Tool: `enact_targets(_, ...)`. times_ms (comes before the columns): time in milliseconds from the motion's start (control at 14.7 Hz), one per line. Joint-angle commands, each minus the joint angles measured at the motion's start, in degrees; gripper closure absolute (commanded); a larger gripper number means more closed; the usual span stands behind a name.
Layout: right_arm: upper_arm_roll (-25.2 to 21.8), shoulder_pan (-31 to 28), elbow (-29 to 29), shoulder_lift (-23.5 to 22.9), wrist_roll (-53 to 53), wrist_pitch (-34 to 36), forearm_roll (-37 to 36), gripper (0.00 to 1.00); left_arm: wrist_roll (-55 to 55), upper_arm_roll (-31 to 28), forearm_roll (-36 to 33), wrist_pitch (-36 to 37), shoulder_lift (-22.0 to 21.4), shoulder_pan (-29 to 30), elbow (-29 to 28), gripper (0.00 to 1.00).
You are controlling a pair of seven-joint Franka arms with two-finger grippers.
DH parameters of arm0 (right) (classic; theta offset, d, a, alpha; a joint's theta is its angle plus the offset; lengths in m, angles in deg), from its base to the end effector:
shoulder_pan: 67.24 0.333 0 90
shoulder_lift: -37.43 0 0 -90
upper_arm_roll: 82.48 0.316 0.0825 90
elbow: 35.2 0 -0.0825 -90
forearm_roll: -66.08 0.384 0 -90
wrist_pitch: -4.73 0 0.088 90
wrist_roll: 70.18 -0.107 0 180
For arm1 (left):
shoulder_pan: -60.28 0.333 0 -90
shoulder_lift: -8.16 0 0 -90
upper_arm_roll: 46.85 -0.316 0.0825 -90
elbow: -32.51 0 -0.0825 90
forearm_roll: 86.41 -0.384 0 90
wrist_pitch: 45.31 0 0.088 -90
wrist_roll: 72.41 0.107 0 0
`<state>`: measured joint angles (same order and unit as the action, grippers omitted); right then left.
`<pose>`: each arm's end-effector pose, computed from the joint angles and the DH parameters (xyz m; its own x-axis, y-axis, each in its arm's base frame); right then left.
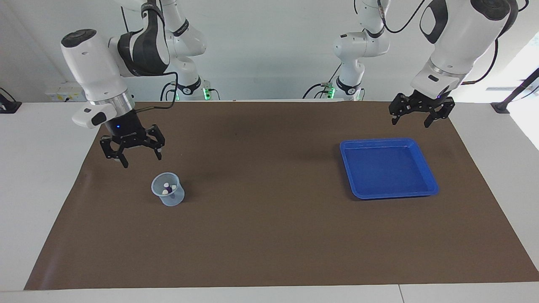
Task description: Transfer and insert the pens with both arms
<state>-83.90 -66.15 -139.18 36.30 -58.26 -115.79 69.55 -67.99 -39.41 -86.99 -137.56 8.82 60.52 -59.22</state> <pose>0.5942 -0.0004 0.5472 0.9473 0.1708 0.2711 0.1780 -0.9840 -0.0020 0.5567 -0.0689 0.6073 0.9794 -0.2018 -0.0030 -0.2018 -0.9794 -0.0084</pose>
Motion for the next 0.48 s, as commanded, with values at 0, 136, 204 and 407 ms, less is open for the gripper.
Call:
enact_targets(0,0.7,-0.1,7.4,-0.6,-10.2,9.9,-5.9,0.0,-0.7,-3.0,0.8,2.4,0.3,-0.8,1.7,0.0)
enact_targets(136,0.9,0.0,10.9,-0.6,-13.1,16.8,-6.6,0.0,-0.7,-3.4,0.8,1.6,0.2,-0.4,1.7,0.0)
enact_targets(204,0.9,0.0,11.9,-0.4,-13.8,19.4,-6.5,0.0,-0.7,-3.4,1.1,1.5,0.2,-0.3,1.7,0.0)
enact_targets(407,1.0,0.0,12.1,0.8,-17.1,23.5,-5.8,0.0,-0.8,-3.4,1.3,1.7,0.2,-0.2,1.7,0.0)
